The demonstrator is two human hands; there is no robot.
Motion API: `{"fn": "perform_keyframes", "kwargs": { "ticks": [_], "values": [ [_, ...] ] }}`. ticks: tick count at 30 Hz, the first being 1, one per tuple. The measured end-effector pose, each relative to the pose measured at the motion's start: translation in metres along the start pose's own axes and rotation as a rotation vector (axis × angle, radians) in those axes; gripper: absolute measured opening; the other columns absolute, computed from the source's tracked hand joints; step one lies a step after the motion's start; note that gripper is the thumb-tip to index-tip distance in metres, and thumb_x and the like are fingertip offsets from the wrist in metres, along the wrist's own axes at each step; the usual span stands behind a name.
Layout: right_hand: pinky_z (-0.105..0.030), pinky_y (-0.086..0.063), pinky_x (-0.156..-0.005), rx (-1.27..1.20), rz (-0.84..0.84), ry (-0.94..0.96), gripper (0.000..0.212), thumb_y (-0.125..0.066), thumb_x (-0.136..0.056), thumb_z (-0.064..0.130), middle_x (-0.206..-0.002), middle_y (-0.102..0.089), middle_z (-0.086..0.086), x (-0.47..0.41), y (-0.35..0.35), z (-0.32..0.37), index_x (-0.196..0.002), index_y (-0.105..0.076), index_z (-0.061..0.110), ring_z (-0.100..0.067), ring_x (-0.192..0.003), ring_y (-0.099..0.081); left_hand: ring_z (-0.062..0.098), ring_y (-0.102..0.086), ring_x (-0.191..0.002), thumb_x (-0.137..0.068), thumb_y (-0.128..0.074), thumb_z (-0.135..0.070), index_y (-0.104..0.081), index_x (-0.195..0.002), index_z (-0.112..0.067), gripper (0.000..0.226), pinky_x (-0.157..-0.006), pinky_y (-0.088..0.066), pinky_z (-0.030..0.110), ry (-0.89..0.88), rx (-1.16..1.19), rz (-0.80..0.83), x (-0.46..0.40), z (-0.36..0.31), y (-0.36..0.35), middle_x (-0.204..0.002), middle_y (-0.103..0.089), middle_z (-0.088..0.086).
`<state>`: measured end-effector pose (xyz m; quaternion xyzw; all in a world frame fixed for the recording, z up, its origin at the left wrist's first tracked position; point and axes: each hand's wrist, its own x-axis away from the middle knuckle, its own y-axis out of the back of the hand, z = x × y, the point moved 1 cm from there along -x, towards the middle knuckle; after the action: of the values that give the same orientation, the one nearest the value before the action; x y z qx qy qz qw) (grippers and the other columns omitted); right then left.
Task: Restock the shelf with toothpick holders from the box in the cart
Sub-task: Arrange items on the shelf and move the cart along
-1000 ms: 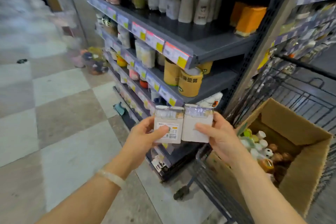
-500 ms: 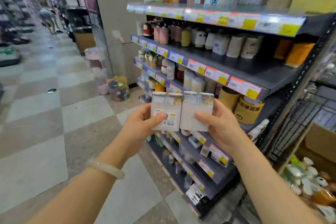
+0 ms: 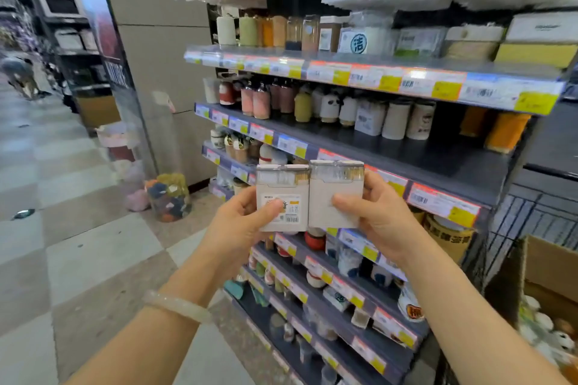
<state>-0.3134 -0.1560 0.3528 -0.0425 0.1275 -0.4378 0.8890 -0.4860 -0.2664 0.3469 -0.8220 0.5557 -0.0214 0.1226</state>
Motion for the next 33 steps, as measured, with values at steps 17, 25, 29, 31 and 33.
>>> {"fn": "perform_keyframes", "kwargs": {
  "ticks": [17, 25, 29, 31, 33],
  "values": [
    [-0.034, -0.059, -0.073, 0.038, -0.349, 0.089, 0.043, -0.070, -0.068, -0.002, -0.100, -0.072, -0.004, -0.121, 0.039, 0.017, -0.106, -0.058, 0.013, -0.019, -0.089, -0.070, 0.015, -0.068, -0.097, -0.085, -0.060, -0.011, -0.064, -0.107, -0.017, 0.023, -0.072, -0.055, 0.022, 0.021, -0.011, 0.320, -0.202, -0.002, -0.014, -0.108, -0.072, 0.003],
    [-0.028, -0.055, -0.081, 0.128, -0.587, 0.160, 0.052, -0.074, -0.050, 0.010, -0.094, -0.073, -0.001, -0.149, 0.049, 0.020, -0.100, -0.059, 0.016, -0.015, -0.089, -0.069, 0.019, -0.067, -0.098, -0.082, -0.063, -0.012, -0.064, -0.102, -0.018, 0.021, -0.080, -0.055, 0.025, -0.011, -0.104, 0.514, -0.278, -0.006, -0.026, -0.102, -0.072, 0.001],
    [-0.021, -0.056, -0.074, 0.209, -0.671, 0.168, 0.048, -0.074, -0.061, -0.001, -0.092, -0.072, 0.002, -0.161, 0.050, 0.017, -0.103, -0.059, 0.016, -0.010, -0.084, -0.069, 0.021, -0.068, -0.095, -0.081, -0.066, -0.020, -0.062, -0.104, -0.014, 0.024, -0.087, -0.055, 0.036, 0.000, -0.211, 0.602, -0.302, -0.007, -0.024, -0.103, -0.072, 0.006],
    [-0.021, -0.055, -0.075, 0.234, -0.699, 0.175, 0.046, -0.073, -0.064, -0.004, -0.095, -0.071, 0.001, -0.166, 0.050, 0.014, -0.103, -0.059, 0.016, -0.009, -0.084, -0.069, 0.015, -0.070, -0.087, -0.084, -0.065, -0.019, -0.061, -0.101, -0.017, 0.018, -0.078, -0.057, 0.028, -0.008, -0.221, 0.626, -0.310, -0.006, -0.021, -0.096, -0.073, -0.001],
    [-0.021, -0.055, -0.077, 0.268, -0.727, 0.170, 0.044, -0.072, -0.067, -0.005, -0.097, -0.070, 0.003, -0.170, 0.051, 0.012, -0.101, -0.059, 0.020, -0.008, -0.086, -0.068, 0.009, -0.070, -0.078, -0.085, -0.065, -0.019, -0.060, -0.097, -0.021, 0.013, -0.065, -0.056, 0.021, -0.016, -0.229, 0.653, -0.316, -0.005, -0.017, -0.085, -0.073, -0.009]
  ]
}}
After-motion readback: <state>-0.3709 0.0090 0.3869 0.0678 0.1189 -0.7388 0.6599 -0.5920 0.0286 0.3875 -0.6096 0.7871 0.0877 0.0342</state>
